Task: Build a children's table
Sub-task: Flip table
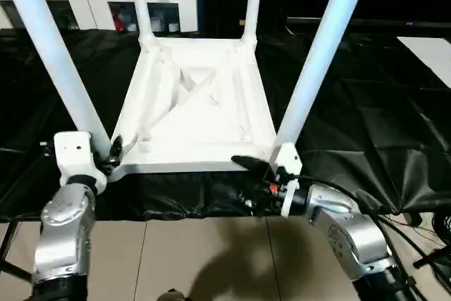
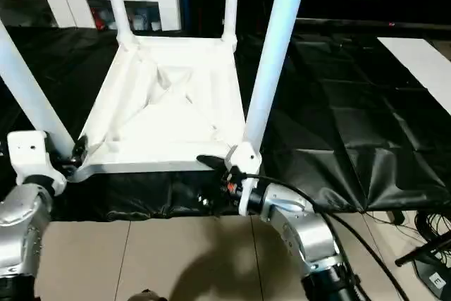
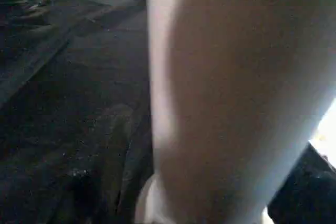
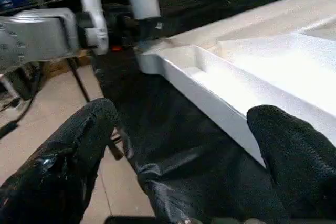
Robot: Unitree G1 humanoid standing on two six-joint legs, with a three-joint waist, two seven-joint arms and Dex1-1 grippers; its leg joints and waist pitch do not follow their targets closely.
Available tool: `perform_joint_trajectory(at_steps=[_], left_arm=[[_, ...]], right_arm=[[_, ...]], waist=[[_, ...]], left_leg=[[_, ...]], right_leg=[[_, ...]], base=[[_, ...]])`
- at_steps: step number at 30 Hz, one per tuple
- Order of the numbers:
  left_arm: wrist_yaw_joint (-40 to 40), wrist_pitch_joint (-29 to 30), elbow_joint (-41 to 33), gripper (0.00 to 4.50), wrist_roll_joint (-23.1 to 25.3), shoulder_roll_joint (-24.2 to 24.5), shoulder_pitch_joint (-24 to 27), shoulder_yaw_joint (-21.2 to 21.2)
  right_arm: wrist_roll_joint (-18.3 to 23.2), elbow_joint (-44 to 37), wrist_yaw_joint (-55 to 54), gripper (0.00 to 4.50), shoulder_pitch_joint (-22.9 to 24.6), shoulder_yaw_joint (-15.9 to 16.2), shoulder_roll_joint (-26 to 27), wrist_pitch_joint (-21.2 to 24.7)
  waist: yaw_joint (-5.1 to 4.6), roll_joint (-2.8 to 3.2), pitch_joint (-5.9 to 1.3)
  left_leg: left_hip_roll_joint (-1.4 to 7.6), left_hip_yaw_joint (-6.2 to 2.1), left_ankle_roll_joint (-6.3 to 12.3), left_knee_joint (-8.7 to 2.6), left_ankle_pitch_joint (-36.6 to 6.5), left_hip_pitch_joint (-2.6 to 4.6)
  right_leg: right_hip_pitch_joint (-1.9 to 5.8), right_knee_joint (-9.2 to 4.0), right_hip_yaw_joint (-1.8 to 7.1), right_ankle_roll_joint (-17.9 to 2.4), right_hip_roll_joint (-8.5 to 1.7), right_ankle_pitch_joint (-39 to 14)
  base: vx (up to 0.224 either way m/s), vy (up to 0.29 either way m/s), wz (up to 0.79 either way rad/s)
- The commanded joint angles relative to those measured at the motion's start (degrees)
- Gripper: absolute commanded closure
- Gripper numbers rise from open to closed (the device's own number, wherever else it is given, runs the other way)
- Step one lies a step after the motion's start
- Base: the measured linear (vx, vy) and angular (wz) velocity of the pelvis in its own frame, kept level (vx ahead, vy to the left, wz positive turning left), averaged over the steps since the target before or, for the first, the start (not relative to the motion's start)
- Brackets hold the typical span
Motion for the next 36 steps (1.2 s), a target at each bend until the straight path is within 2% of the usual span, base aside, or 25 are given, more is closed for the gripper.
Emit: perform_joint_trajectory(at_steps=[1, 5, 7, 8, 10, 11, 12, 13, 14, 15, 18, 19, 21, 22, 23, 26, 27, 28, 29, 30, 31, 32, 35, 36], left_arm=[[0.6, 0.1, -0.4, 1.09, -0.8, -0.3, -0.3, -0.3], [0.3, 0.9, -0.8, 1.22, -1.8, -0.9, -0.1, -0.4], [0.0, 1.2, -0.7, 1.49, -2.4, -1.1, -0.3, -0.3], [0.0, 1.2, -0.7, 1.59, -2.4, -1.1, -0.3, -0.3], [0.1, 1.7, -0.8, 1.6, -3.7, -1.6, -0.7, 0.2], [0.1, 1.8, -0.9, 1.66, -3.8, -1.6, -0.7, 0.3], [-0.6, 5.1, -3.0, 1.8, -8.7, -3.9, -1.6, 1.1], [-0.9, 5.9, -3.7, 1.96, -10.0, -4.6, -1.8, 1.2], [-0.9, 5.9, -3.7, 1.96, -10.0, -4.6, -1.8, 1.2], [-1.1, 7.5, -4.9, 2.04, -12.5, -6.0, -2.5, 1.3], [-1.3, 10.0, -6.6, 2.09, -16.3, -8.4, -4.1, 1.1], [-1.1, 10.7, -7.0, 2.11, -17.0, -9.3, -4.5, 0.5], [-0.5, 12.0, -7.9, 2.12, -18.3, -11.4, -4.8, -0.6], [-0.4, 12.1, -8.1, 2.12, -18.2, -11.6, -4.7, -0.8], [-0.3, 12.2, -8.3, 2.12, -18.3, -11.8, -4.6, -1.1], [0.5, 13.7, -9.3, 2.17, -19.1, -13.4, -4.5, -1.0], [0.7, 14.2, -9.6, 2.2, -19.4, -13.8, -4.4, -0.9], [1.2, 14.5, -9.7, 2.2, -19.9, -14.3, -4.5, -0.4], [1.3, 15.1, -10.0, 2.23, -20.0, -14.7, -4.6, 0.0], [1.1, 15.6, -10.1, 2.23, -19.9, -14.8, -4.7, 0.2], [1.1, 16.1, -10.4, 2.24, -19.9, -15.0, -4.8, 0.3], [1.1, 16.5, -10.5, 2.24, -19.9, -15.0, -4.8, 0.2], [1.5, 16.8, -10.7, 2.25, -21.0, -14.8, -4.7, -0.2], [1.7, 16.9, -10.8, 2.25, -21.2, -14.8, -4.7, -0.2]], right_arm=[[0.8, 0.7, 2.2, 0.0, -1.0, 0.5, -0.7, -0.7], [0.7, 1.9, 4.3, 0.0, -2.3, 0.4, -1.2, -1.4], [0.7, 2.6, 5.0, 0.0, -3.0, 0.3, -1.3, -1.6], [0.7, 2.6, 5.0, 0.0, -3.0, 0.3, -1.3, -1.6], [0.7, 3.2, 5.7, 0.0, -3.7, 0.3, -1.5, -1.8], [0.7, 3.3, 5.7, 0.0, -3.7, 0.3, -1.6, -1.8], [0.5, 3.7, 5.5, 0.0, -3.7, 0.1, -1.5, -1.8], [0.4, 3.6, 5.2, 0.0, -3.5, 0.1, -1.5, -1.7], [0.4, 3.6, 5.2, 0.0, -3.5, 0.1, -1.5, -1.7], [0.1, 3.6, 4.2, 0.0, -3.1, 0.0, -1.2, -1.5], [-1.0, 4.1, 1.2, 0.0, -2.7, -0.3, -0.5, -0.8], [-1.2, 4.2, 0.6, 0.0, -2.3, -0.4, -0.2, -0.9], [-1.9, 4.4, -2.0, 0.0, -1.8, -1.1, 0.3, -1.1], [-1.9, 4.4, -2.3, 0.0, -1.7, -1.3, 0.4, -1.2], [-1.8, 4.4, -2.6, 0.0, -1.6, -1.5, 0.6, -1.4], [-2.1, 4.4, -5.4, 0.0, -1.3, -2.6, 1.0, -0.9], [-2.1, 4.3, -5.6, 0.0, -1.1, -2.8, 1.1, -1.1], [-2.0, 4.0, -6.6, 0.0, -0.7, -3.2, 1.3, -0.5], [-2.0, 3.8, -7.8, 0.0, -0.3, -3.7, 1.5, -0.2], [-2.0, 3.9, -9.1, 0.0, -0.1, -4.2, 1.9, 0.0], [-1.9, 4.3, -11.0, 0.0, 0.0, -5.1, 2.6, -0.1], [-1.9, 4.5, -12.0, 0.0, -0.1, -5.6, 3.1, -0.2], [0.8, 7.7, -18.8, 0.0, -2.0, -10.5, 6.9, 1.2], [2.1, 8.1, -19.1, 0.0, -2.4, -11.5, 7.7, 1.7]], waist=[[0.21, 0.89, -2.98], [0.22, 0.92, -3.05], [0.25, 0.88, -3.09], [0.27, 0.68, -3.09], [0.29, 0.69, -3.11], [0.26, 0.45, -3.09], [0.29, 0.35, -3.13], [0.44, 0.56, -3.04], [0.41, 0.47, -3.03], [0.57, -0.07, -3.02], [0.81, 0.17, -3.08], [1.08, 0.06, -3.3], [2.01, 0.1, -3.8], [2.1, 0.1, -3.78], [2.21, 0.31, -3.64], [2.19, 0.14, -3.42], [2.1, 0.29, -3.4], [2.07, 0.26, -3.4], [2.04, 0.7, -3.46], [1.88, 0.44, -3.41], [1.85, 0.64, -3.47], [1.75, 0.54, -3.49], [1.53, 0.61, -3.44], [1.46, 0.8, -3.41]], left_leg=[[2.28, -1.06, -0.26, -4.78, -10.9, 1.2], [2.27, -1.02, -0.05, -4.7, -10.3, 1.21], [2.26, -1.06, 0.08, -4.65, -9.7, 1.13], [2.24, -1.02, 0.18, -4.63, -9.4, 1.11], [2.23, -0.98, 0.46, -4.55, -9.0, 1.11], [2.21, -0.9, 0.63, -4.55, -8.7, 1.09], [2.26, -0.83, 0.46, -4.5, -8.6, 1.17], [2.3, -0.82, 0.31, -4.57, -8.9, 1.19], [2.34, -0.75, 0.36, -4.57, -9.0, 1.24], [2.34, -0.68, 1.07, -4.55, -8.7, 1.22], [2.36, -0.56, 1.21, -4.46, -7.2, 1.2], [2.24, -0.44, 1.46, -4.16, -5.9, 1.18], [2.11, -0.18, 2.74, -3.41, -1.7, 0.96], [2.07, -0.12, 3.02, -3.35, -1.1, 0.83], [1.99, -0.14, 3.28, -3.41, -1.2, 0.57], [2.09, -0.22, 2.86, -3.75, -3.6, 0.58], [2.14, -0.27, 2.22, -3.84, -4.7, 0.62], [2.13, -0.3, 2.05, -3.85, -4.8, 0.6], [2.13, -0.35, 1.89, -3.8, -4.7, 0.62], [2.08, -0.31, 1.82, -3.81, -4.3, 0.6], [2.01, -0.33, 1.79, -3.76, -3.9, 0.6], [2.02, -0.36, 1.61, -3.82, -3.9, 0.62], [2.02, -0.34, 1.1, -3.99, -5.2, 0.74], [2.05, -0.36, 1.06, -4.05, -5.5, 0.74]], right_leg=[[1.24, -3.56, 1.8, -11.7, -3.62, 7.0], [1.15, -3.51, 1.79, -12.3, -3.61, 7.2], [1.25, -3.41, 1.76, -12.4, -3.59, 7.7], [1.28, -3.44, 1.77, -12.4, -3.61, 7.9], [1.27, -3.38, 1.76, -12.3, -3.64, 8.3], [1.29, -3.45, 1.77, -12.5, -3.63, 8.3], [1.27, -3.25, 1.77, -12.9, -3.71, 8.3], [1.13, -3.42, 1.73, -13.6, -3.7, 7.5], [1.11, -3.44, 1.76, -13.6, -3.61, 7.4], [1.17, -3.5, 1.81, -13.0, -3.63, 6.8], [1.02, -3.44, 1.87, -12.7, -3.68, 6.7], [1.04, -3.29, 1.89, -12.6, -3.62, 8.1], [0.77, -2.67, 1.9, -13.0, -3.48, 14.4], [0.72, -2.55, 1.87, -13.1, -3.42, 15.5], [0.7, -2.58, 1.74, -12.9, -3.29, 15.8], [0.8, -2.89, 1.7, -12.2, -3.41, 12.8], [0.86, -3.08, 1.75, -11.6, -3.46, 11.4], [0.92, -3.05, 1.73, -11.5, -3.43, 11.3], [0.88, -2.97, 1.73, -11.4, -3.41, 11.6], [0.89, -3.07, 1.74, -11.0, -3.34, 12.2], [0.84, -2.97, 1.71, -10.9, -3.3, 12.7], [0.91, -3.0, 1.66, -11.0, -3.32, 12.7], [0.83, -3.15, 1.66, -11.3, -3.3, 10.4], [0.78, -3.1, 1.74, -11.4, -3.34, 10.1]], base=[[0.0, 0.0, 0.0], [0.0, 0.0, 0.0], [0.0, 0.0, 0.0], [0.0, 0.0, 0.0], [0.0, 0.0, 0.0], [0.0, 0.0, 0.0], [0.0, 0.0, 0.0], [0.0, 0.0, 0.0], [0.0, 0.0, 0.0], [0.0, 0.0, 0.0], [0.0, 0.0, 0.0], [0.0, 0.0, 0.0], [0.0, 0.0, 0.0], [0.0, 0.0, 0.0], [0.0, 0.0, 0.0], [0.0, 0.0, 0.0], [0.0, 0.0, 0.0], [0.0, 0.0, 0.0], [0.0, 0.0, 0.0], [0.0, 0.0, 0.0], [0.0, 0.0, 0.0], [0.0, 0.0, 0.0], [0.0, 0.0, 0.0], [0.0, 0.0, 0.0]])
